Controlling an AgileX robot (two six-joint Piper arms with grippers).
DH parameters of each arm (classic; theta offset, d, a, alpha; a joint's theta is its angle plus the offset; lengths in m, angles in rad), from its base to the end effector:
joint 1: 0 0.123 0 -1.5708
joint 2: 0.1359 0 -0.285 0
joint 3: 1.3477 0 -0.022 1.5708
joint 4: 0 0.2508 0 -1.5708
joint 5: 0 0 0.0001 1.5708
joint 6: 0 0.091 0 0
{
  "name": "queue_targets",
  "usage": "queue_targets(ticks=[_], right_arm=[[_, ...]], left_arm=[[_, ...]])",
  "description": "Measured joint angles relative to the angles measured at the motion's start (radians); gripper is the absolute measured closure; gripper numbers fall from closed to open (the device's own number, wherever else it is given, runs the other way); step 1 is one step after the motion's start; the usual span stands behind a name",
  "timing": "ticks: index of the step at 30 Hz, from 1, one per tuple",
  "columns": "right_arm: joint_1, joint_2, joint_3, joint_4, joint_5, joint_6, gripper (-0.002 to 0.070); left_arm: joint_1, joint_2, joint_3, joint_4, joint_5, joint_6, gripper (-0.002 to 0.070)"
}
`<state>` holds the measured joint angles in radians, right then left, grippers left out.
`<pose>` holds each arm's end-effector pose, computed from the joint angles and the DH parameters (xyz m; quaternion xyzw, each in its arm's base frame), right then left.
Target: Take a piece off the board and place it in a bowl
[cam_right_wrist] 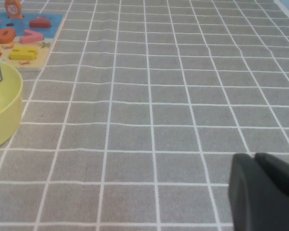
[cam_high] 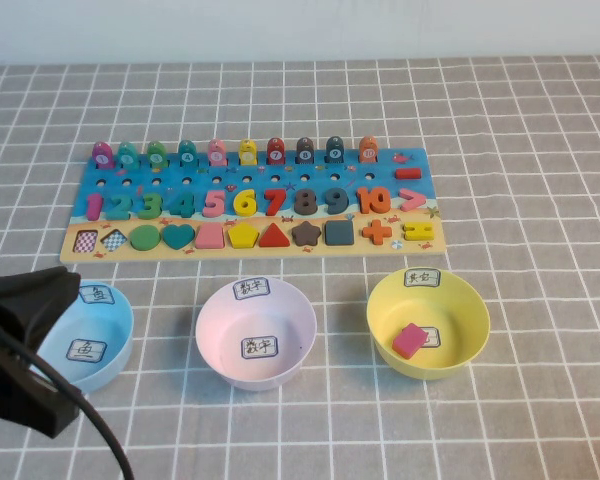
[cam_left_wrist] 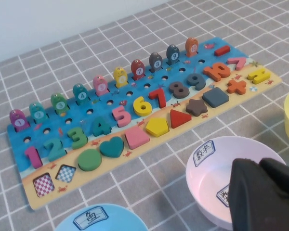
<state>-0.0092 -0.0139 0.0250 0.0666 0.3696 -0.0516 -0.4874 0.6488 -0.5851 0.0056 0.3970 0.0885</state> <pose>0.0526 0.0017 0.1723 0.0007 0.8027 0.0100 0.5964 0.1178 -0.0622 0.3190 0.2361 0.7917 -0.1094 0.5528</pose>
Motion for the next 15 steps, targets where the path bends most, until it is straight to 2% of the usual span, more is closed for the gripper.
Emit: queue_targets(ticks=[8,15], right_arm=[[0.0,0.0,0.0,0.0,0.0,0.0,0.0695],[0.0,0.0,0.0,0.0,0.0,0.0,0.0695]], left_arm=[[0.0,-0.001,0.002,0.03,-0.046,0.0,0.0677],[0.017,-0.032,0.125,0.066,-0.291,0.002,0.0677]])
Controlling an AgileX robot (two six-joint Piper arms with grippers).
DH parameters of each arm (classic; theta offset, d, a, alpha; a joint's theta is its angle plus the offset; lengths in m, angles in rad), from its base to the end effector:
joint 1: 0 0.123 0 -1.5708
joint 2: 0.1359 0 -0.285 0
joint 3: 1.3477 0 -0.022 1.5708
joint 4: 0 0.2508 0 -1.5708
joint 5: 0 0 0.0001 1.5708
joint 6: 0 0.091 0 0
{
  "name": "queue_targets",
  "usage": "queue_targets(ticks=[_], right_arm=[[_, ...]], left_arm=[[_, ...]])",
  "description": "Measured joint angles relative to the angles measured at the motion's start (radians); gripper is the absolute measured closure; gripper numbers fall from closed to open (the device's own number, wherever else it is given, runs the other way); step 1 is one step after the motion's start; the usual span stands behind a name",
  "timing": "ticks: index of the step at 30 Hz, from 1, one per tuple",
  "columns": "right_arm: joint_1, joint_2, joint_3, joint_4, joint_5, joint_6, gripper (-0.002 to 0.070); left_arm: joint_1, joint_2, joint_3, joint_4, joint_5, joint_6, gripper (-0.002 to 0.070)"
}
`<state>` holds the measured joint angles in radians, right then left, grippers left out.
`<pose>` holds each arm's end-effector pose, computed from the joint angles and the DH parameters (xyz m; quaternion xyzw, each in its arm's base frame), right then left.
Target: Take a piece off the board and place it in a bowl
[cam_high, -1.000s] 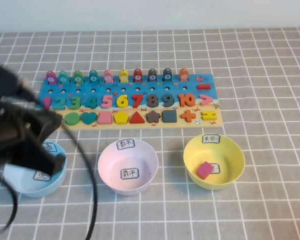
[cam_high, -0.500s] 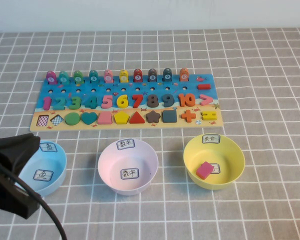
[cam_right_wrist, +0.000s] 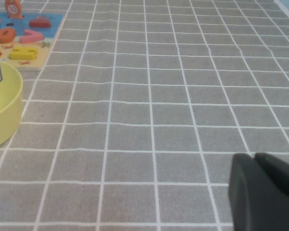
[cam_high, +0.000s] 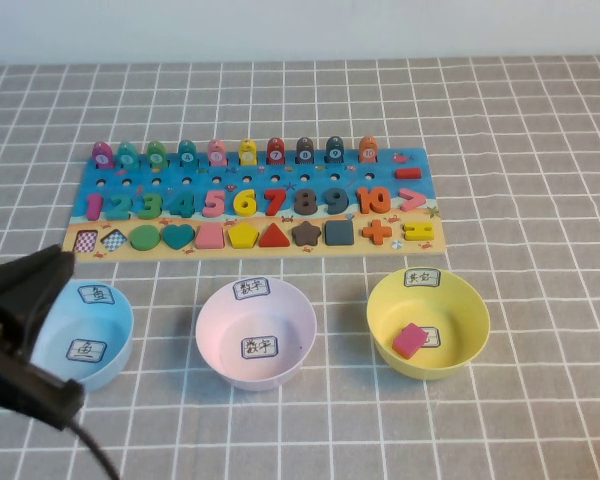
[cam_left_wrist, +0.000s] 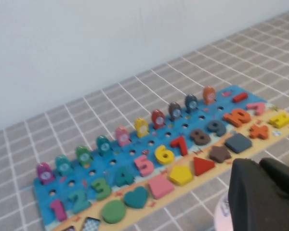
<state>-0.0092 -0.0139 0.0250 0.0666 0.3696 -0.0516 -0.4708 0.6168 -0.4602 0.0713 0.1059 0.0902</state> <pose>0.0526 0.0017 0.1723 0.0007 0.8027 0.0100 0.5964 0.1191 -0.0599 0.3064 0.2358 0.7290 -0.0963 0.6353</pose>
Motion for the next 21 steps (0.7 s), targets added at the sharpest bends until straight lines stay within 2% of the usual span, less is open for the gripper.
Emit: queue_targets(ticks=[3,7,10,13,17,21], right_arm=[[0.0,0.0,0.0,0.0,0.0,0.0,0.0695],[0.0,0.0,0.0,0.0,0.0,0.0,0.0695],[0.0,0.0,0.0,0.0,0.0,0.0,0.0695],[0.0,0.0,0.0,0.0,0.0,0.0,0.0695],[0.0,0.0,0.0,0.0,0.0,0.0,0.0695],[0.0,0.0,0.0,0.0,0.0,0.0,0.0695]], left_arm=[[0.074,-0.073,0.101,0.0,-0.116,0.002,0.0677],[0.239,-0.232,0.225,-0.004,-0.231,0.002,0.0677],[0.355,-0.363,0.295,-0.008,-0.252,-0.006,0.0678],[0.437,-0.486,0.358,-0.008,-0.257,-0.018,0.0678],[0.464,-0.607,0.439,-0.008,-0.258,-0.04,0.0678],[0.464,-0.627,0.483,-0.008,-0.215,-0.071,0.0678]])
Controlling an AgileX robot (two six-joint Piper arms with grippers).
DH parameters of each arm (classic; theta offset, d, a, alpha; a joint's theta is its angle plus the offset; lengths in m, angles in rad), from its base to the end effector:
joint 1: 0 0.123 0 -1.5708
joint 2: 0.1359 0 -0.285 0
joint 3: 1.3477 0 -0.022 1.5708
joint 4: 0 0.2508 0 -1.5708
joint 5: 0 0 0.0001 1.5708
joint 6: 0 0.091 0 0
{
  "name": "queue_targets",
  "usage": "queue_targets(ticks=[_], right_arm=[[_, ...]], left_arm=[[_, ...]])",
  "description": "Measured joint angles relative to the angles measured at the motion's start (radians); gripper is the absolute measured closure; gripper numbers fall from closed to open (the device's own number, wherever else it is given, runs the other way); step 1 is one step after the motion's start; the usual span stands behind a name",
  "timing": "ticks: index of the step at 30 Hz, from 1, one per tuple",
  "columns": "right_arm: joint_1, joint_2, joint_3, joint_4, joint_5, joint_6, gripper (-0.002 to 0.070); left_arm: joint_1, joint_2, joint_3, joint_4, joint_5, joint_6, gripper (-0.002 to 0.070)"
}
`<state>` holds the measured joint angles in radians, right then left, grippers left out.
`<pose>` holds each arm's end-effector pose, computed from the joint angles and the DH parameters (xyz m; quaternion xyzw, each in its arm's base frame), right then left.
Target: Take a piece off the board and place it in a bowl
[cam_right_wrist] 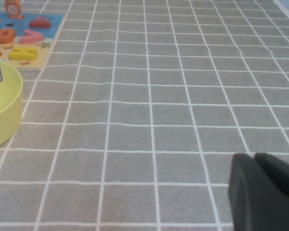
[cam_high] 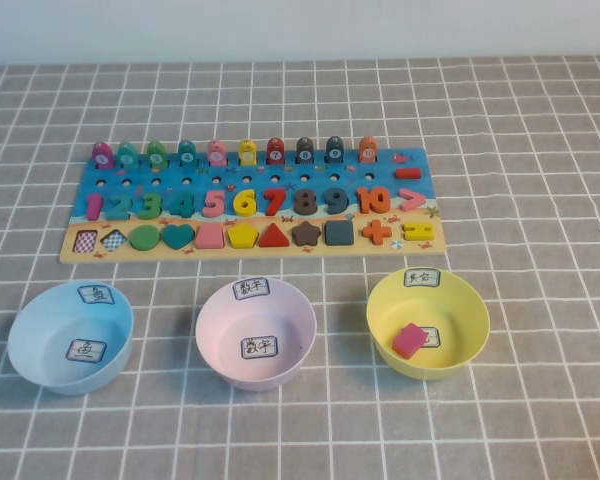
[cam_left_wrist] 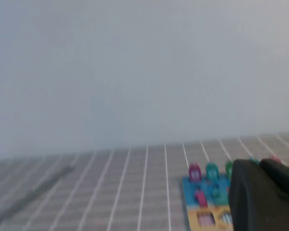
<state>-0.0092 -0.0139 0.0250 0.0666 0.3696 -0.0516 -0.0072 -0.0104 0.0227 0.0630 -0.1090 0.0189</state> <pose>0.0526 0.0017 0.1723 0.0007 0.8027 0.0100 0.5964 0.0552 -0.0010 0.2159 0.0310 0.6385 0.0264 0.7685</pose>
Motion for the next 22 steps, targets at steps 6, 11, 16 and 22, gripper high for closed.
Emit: queue_targets(ticks=[6,11,16,22], right_arm=[[0.0,0.0,0.0,0.0,0.0,0.0,0.0695],[0.0,0.0,0.0,0.0,0.0,0.0,0.0695],[0.0,0.0,0.0,0.0,0.0,0.0,0.0695],[0.0,0.0,0.0,0.0,0.0,0.0,0.0695]], left_arm=[[-0.036,0.0,0.002,0.005,0.238,-0.027,0.0678],[-0.06,0.0,0.002,0.007,0.411,-0.027,0.0678],[-0.06,0.0,0.002,0.007,0.478,-0.027,0.0678],[-0.06,0.0,0.002,0.007,0.479,-0.027,0.0678]])
